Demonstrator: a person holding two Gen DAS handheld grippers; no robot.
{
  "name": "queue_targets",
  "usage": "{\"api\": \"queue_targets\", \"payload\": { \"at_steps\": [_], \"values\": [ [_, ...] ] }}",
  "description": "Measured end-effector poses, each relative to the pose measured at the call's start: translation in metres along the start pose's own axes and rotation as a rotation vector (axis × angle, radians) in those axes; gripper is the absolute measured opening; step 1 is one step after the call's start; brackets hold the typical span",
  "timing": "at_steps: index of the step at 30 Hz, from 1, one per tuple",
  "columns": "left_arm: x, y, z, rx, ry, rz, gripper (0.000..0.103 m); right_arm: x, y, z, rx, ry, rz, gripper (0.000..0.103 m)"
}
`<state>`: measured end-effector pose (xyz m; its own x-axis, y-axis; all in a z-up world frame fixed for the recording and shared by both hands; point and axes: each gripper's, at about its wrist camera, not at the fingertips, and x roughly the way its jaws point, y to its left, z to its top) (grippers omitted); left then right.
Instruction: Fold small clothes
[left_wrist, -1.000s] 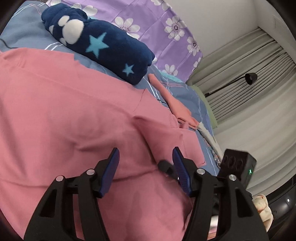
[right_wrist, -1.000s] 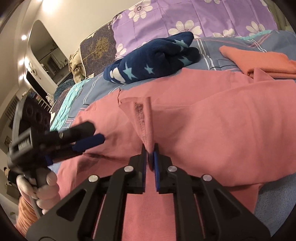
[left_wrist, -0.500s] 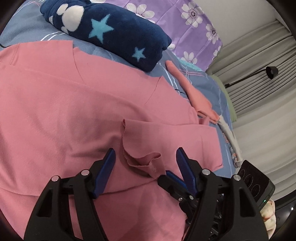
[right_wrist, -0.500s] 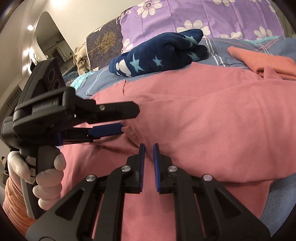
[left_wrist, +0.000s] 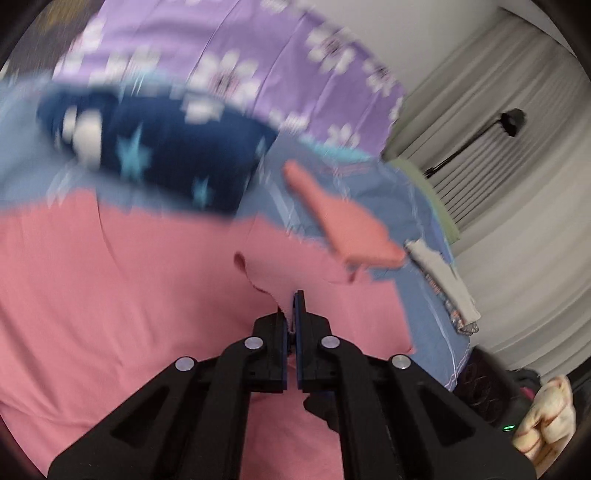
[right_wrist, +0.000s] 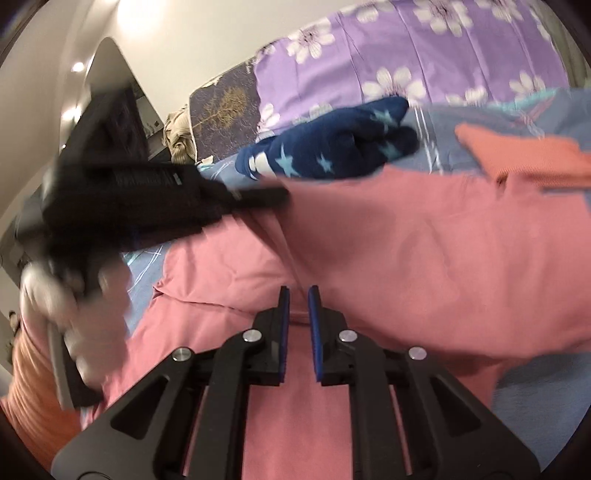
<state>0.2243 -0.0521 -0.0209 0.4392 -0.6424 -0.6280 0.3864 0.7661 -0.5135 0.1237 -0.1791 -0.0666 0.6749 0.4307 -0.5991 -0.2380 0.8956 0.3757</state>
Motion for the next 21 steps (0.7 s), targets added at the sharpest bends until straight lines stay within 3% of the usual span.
{"api": "queue_targets", "payload": {
  "at_steps": [2, 5, 8, 14, 21],
  "values": [
    [-0.018, -0.010, 0.011, 0.052, -0.042, 0.011, 0.002, 0.007, -0.008, -0.002, 0.012, 0.032, -0.072, 0.012],
    [-0.045, -0.018, 0.021, 0.117, -0.094, 0.061, 0.002, 0.023, -0.044, -0.009, 0.180, 0.102, -0.187, 0.009],
    [-0.072, -0.008, 0.023, 0.139, -0.135, 0.112, 0.002, 0.024, -0.058, -0.012, 0.245, 0.100, -0.137, 0.006],
    [-0.120, 0.041, 0.022, 0.105, -0.194, 0.222, 0.002, 0.027, -0.048, -0.014, 0.176, 0.092, -0.185, 0.009],
    [-0.134, 0.101, 0.002, 0.030, -0.169, 0.327, 0.003, 0.027, -0.049, -0.015, 0.176, 0.090, -0.184, 0.009]
  ]
}}
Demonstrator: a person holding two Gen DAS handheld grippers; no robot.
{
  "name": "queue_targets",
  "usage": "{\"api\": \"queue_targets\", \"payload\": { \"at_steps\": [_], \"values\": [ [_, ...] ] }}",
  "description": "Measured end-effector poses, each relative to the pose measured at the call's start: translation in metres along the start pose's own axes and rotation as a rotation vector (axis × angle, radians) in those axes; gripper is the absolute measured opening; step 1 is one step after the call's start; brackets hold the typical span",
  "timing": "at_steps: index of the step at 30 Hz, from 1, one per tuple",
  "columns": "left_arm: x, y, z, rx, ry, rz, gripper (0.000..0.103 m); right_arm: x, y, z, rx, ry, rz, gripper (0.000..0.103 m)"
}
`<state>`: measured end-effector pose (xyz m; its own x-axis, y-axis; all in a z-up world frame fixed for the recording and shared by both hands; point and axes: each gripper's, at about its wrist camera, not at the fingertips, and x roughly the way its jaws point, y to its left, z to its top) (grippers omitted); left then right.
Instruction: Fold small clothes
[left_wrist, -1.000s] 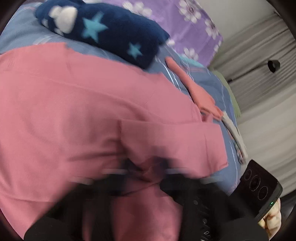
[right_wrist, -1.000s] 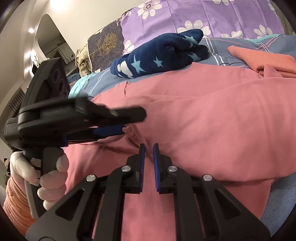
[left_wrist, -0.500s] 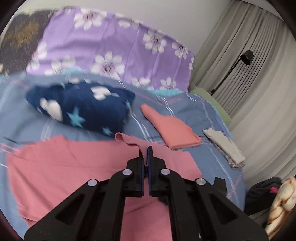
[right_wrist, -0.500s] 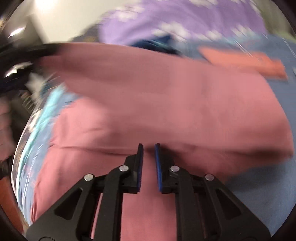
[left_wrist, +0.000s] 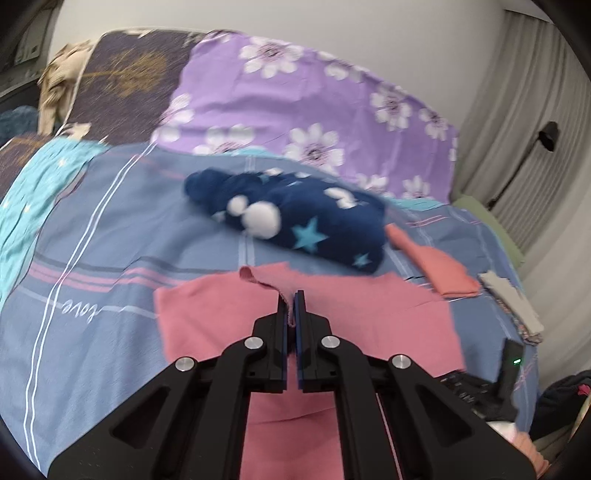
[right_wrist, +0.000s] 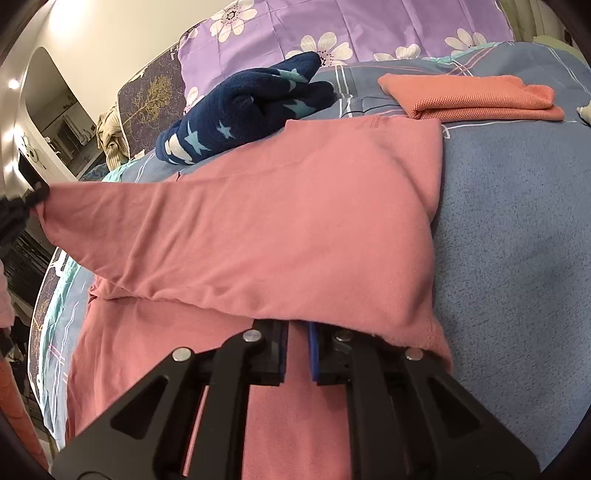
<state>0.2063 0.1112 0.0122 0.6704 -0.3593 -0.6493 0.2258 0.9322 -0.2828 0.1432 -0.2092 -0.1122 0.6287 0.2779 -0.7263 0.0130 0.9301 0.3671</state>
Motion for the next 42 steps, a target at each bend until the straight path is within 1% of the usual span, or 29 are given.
{"api": "queue_targets", "payload": {
  "at_steps": [3, 9, 12, 14, 15, 16, 17, 18, 19, 20, 22, 23, 24, 26, 27, 29, 30, 31, 32, 33, 35, 36, 37, 38, 39, 40, 41, 42],
  "values": [
    [0.013, 0.020, -0.013, -0.007, 0.034, 0.041, 0.003, 0.000, 0.001, 0.000, -0.004, -0.001, 0.006, 0.012],
    [0.044, 0.055, -0.046, -0.071, 0.130, 0.117, 0.003, -0.003, 0.003, -0.004, -0.009, 0.001, 0.014, 0.016],
    [0.053, 0.065, -0.061, -0.061, 0.155, 0.176, 0.003, -0.006, 0.004, -0.005, -0.017, 0.013, 0.032, 0.022],
    [0.057, 0.073, -0.069, -0.060, 0.179, 0.203, 0.003, -0.012, 0.006, -0.007, -0.033, 0.030, 0.045, 0.029],
    [0.057, 0.075, -0.071, -0.065, 0.181, 0.201, 0.005, -0.015, 0.007, -0.010, -0.039, 0.037, 0.048, 0.030],
    [0.055, 0.077, -0.072, -0.070, 0.177, 0.200, 0.008, -0.021, 0.007, -0.012, -0.046, 0.048, 0.052, 0.032],
    [0.051, 0.078, -0.073, -0.070, 0.167, 0.213, 0.011, -0.027, 0.006, -0.014, -0.049, 0.059, 0.062, 0.033],
    [0.047, 0.076, -0.072, -0.062, 0.157, 0.236, 0.016, -0.032, 0.005, -0.016, -0.051, 0.069, 0.075, 0.033],
    [0.041, 0.072, -0.071, -0.040, 0.134, 0.261, 0.018, -0.039, 0.003, -0.017, -0.054, 0.077, 0.091, 0.034],
    [0.037, 0.067, -0.069, -0.023, 0.119, 0.262, 0.019, -0.046, 0.000, -0.017, -0.057, 0.080, 0.105, 0.036],
    [0.029, 0.055, -0.064, 0.006, 0.086, 0.237, 0.022, -0.067, -0.010, -0.011, -0.054, 0.054, 0.128, 0.038],
    [0.027, 0.044, -0.061, 0.029, 0.067, 0.211, 0.023, -0.074, -0.015, -0.006, -0.047, 0.036, 0.128, 0.040],
    [0.028, 0.034, -0.059, 0.050, 0.057, 0.188, 0.024, -0.084, -0.025, 0.003, -0.024, -0.002, 0.112, 0.041],
    [0.036, 0.019, -0.057, 0.077, 0.058, 0.148, 0.028, -0.091, -0.040, 0.018, 0.024, -0.046, 0.080, 0.045],
    [0.043, 0.012, -0.058, 0.085, 0.068, 0.133, 0.032, -0.090, -0.051, 0.028, 0.063, -0.057, 0.076, 0.045],
    [0.070, 0.002, -0.067, 0.089, 0.131, 0.124, 0.034, -0.079, -0.070, 0.045, 0.138, -0.050, 0.074, 0.045],
    [0.087, 0.001, -0.076, 0.085, 0.179, 0.136, 0.035, -0.067, -0.079, 0.056, 0.171, -0.035, 0.055, 0.045],
    [0.095, -0.002, -0.086, 0.100, 0.156, 0.171, 0.038, -0.055, -0.086, 0.065, 0.190, -0.019, 0.034, 0.045],
    [0.094, -0.008, -0.089, 0.132, 0.124, 0.187, 0.038, -0.047, -0.089, 0.071, 0.199, -0.011, 0.021, 0.045],
    [0.093, -0.013, -0.091, 0.160, 0.120, 0.205, 0.039, -0.034, -0.094, 0.079, 0.211, 0.003, 0.010, 0.045],
    [0.092, -0.015, -0.092, 0.172, 0.119, 0.222, 0.040, -0.011, -0.101, 0.090, 0.243, 0.028, 0.033, 0.049],
    [0.093, -0.015, -0.092, 0.169, 0.118, 0.221, 0.041, 0.000, -0.104, 0.096, 0.266, 0.032, 0.060, 0.050],
    [0.092, -0.013, -0.092, 0.166, 0.117, 0.218, 0.041, 0.006, -0.103, 0.100, 0.274, 0.025, 0.074, 0.048],
    [0.092, -0.012, -0.092, 0.163, 0.118, 0.215, 0.041, 0.010, -0.099, 0.104, 0.262, 0.021, 0.079, 0.017],
    [0.092, -0.012, -0.092, 0.163, 0.116, 0.214, 0.041, 0.012, -0.091, 0.109, 0.219, 0.024, 0.073, 0.006],
    [0.091, -0.012, -0.092, 0.162, 0.115, 0.213, 0.041, 0.008, -0.083, 0.111, 0.176, 0.005, 0.025, 0.006],
    [0.091, -0.011, -0.091, 0.160, 0.114, 0.211, 0.041, 0.002, -0.076, 0.114, 0.123, -0.031, -0.056, 0.003],
    [0.092, -0.011, -0.091, 0.159, 0.112, 0.210, 0.041, -0.002, -0.072, 0.117, 0.065, -0.063, -0.147, 0.003]
  ]
}}
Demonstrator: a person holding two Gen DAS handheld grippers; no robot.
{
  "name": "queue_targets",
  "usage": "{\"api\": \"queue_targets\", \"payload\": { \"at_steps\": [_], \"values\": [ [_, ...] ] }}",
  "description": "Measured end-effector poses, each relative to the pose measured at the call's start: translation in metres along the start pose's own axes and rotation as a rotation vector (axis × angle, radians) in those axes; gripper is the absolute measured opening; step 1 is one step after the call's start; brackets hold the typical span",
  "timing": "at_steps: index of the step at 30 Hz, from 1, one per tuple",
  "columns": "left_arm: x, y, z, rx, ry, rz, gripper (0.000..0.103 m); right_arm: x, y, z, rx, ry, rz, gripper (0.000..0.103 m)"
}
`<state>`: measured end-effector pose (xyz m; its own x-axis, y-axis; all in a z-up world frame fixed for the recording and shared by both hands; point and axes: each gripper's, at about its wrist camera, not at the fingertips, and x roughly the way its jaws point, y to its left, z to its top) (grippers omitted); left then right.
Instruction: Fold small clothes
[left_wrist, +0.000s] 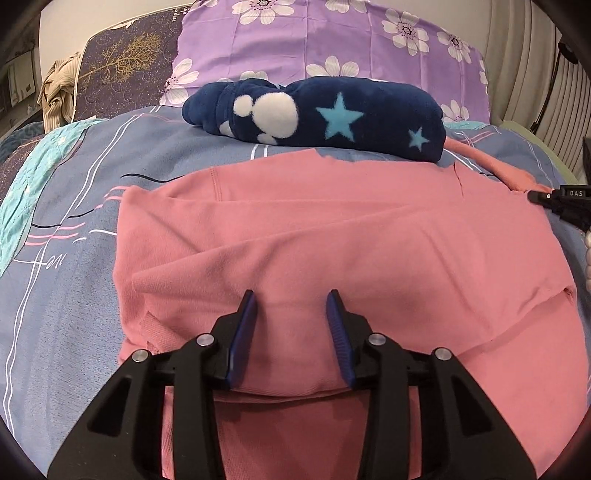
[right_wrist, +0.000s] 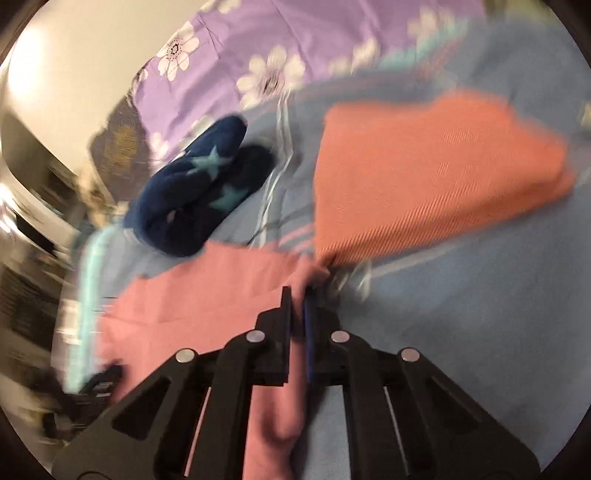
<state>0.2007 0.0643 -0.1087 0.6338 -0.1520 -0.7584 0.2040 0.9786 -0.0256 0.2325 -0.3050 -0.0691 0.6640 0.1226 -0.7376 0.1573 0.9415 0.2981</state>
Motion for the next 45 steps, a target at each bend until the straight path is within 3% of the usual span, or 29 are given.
{"api": "queue_targets", "payload": {
  "at_steps": [1, 2, 3, 4, 6, 11, 12, 13, 15, 19, 24, 29, 33, 36, 40, 45],
  "values": [
    [0.000, -0.002, -0.001, -0.001, -0.001, 0.000, 0.041, 0.000, 0.001, 0.001, -0.040, -0.030, -0.094, 0.000],
    [0.000, -0.003, -0.001, -0.002, -0.002, 0.000, 0.041, 0.002, -0.004, 0.001, -0.084, -0.075, -0.292, 0.000],
    [0.000, -0.003, -0.001, -0.001, -0.002, 0.001, 0.041, 0.004, -0.010, 0.001, -0.079, -0.078, -0.339, 0.000],
    [0.000, -0.003, -0.001, -0.001, -0.002, 0.002, 0.041, 0.006, -0.024, 0.000, -0.025, -0.052, -0.309, 0.000],
    [0.000, -0.003, 0.000, 0.001, -0.003, 0.004, 0.041, -0.005, -0.045, -0.009, 0.108, -0.010, -0.086, 0.000],
    [0.000, -0.003, 0.000, 0.003, -0.002, 0.006, 0.041, -0.059, 0.008, -0.063, -0.087, 0.022, 0.226, 0.005],
    [0.000, -0.003, 0.000, 0.003, -0.003, 0.008, 0.041, -0.067, 0.022, -0.084, -0.153, 0.048, 0.236, 0.008],
    [0.000, -0.003, 0.000, 0.004, -0.003, 0.008, 0.041, -0.065, 0.029, -0.094, -0.188, 0.071, 0.191, 0.011],
    [0.001, -0.004, 0.000, 0.003, -0.003, 0.008, 0.041, -0.049, 0.025, -0.119, -0.223, 0.120, 0.039, 0.011],
    [-0.001, -0.003, 0.001, 0.000, -0.005, 0.008, 0.042, -0.058, -0.016, -0.131, 0.005, 0.094, 0.165, 0.011],
    [-0.030, -0.003, -0.004, -0.012, -0.025, 0.008, 0.043, -0.066, -0.006, -0.144, -0.069, 0.074, 0.120, 0.008],
    [-0.082, 0.008, -0.036, 0.012, -0.059, -0.011, 0.056, -0.064, -0.018, -0.142, -0.022, 0.081, 0.166, 0.008],
    [-0.097, 0.038, -0.074, -0.036, 0.004, 0.023, 0.056, -0.065, -0.020, -0.139, -0.011, 0.080, 0.177, 0.008],
    [-0.102, 0.056, -0.102, -0.098, 0.080, -0.047, 0.056, -0.073, -0.020, -0.142, -0.007, 0.076, 0.170, 0.009],
    [-0.126, 0.052, -0.129, -0.070, 0.082, -0.132, 0.056, -0.099, -0.016, -0.153, -0.014, 0.062, 0.171, 0.017],
    [-0.143, 0.033, -0.156, 0.043, 0.100, -0.109, 0.057, -0.135, -0.015, -0.184, -0.016, 0.089, 0.234, 0.034]
  ]
}}
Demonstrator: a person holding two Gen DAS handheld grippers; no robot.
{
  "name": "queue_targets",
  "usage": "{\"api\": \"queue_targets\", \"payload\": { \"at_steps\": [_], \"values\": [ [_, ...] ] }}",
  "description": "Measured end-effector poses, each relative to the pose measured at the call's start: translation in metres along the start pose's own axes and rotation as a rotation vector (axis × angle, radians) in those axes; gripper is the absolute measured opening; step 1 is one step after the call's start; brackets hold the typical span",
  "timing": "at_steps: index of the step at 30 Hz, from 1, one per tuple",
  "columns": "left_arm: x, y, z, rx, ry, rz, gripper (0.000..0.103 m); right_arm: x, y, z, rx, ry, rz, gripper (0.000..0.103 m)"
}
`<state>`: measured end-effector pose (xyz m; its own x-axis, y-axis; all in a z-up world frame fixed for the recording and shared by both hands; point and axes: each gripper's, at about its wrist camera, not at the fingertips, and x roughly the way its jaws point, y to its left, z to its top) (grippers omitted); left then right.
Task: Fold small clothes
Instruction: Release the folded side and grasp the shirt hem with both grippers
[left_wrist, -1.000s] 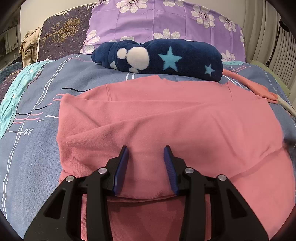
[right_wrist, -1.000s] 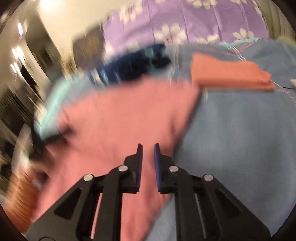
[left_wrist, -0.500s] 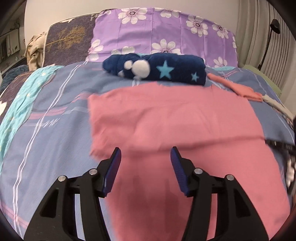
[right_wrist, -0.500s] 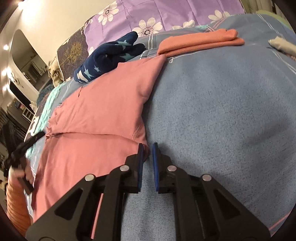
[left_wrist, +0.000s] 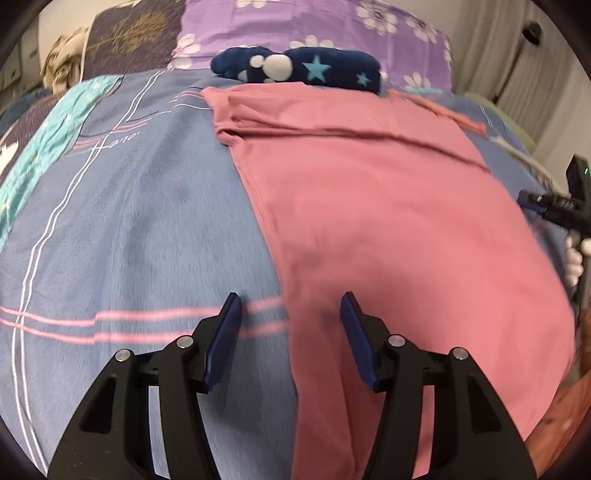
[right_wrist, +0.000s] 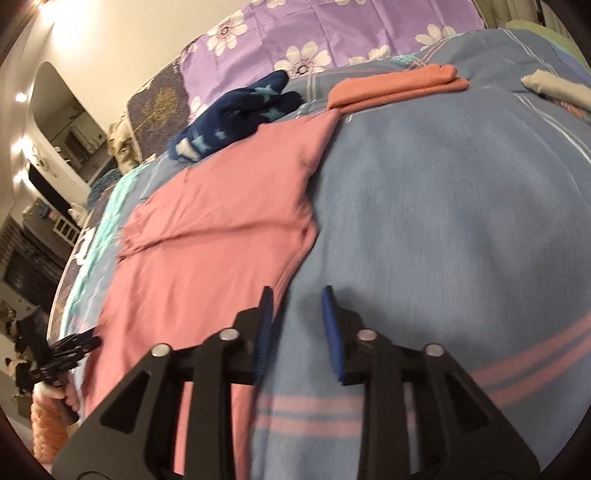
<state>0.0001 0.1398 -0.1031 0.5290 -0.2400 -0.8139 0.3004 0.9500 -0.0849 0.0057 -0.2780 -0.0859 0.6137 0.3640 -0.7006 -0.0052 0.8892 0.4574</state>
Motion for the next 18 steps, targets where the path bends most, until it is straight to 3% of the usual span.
{"api": "queue_targets", "payload": {
  "at_steps": [5, 18],
  "values": [
    [-0.012, -0.005, -0.018, 0.000, -0.010, -0.069, 0.057, -0.017, 0.004, -0.040, -0.006, 0.064, 0.034, 0.038],
    [-0.043, -0.009, -0.069, -0.028, -0.034, -0.129, 0.057, -0.063, 0.010, -0.114, 0.002, 0.045, 0.042, 0.041]
  ]
}}
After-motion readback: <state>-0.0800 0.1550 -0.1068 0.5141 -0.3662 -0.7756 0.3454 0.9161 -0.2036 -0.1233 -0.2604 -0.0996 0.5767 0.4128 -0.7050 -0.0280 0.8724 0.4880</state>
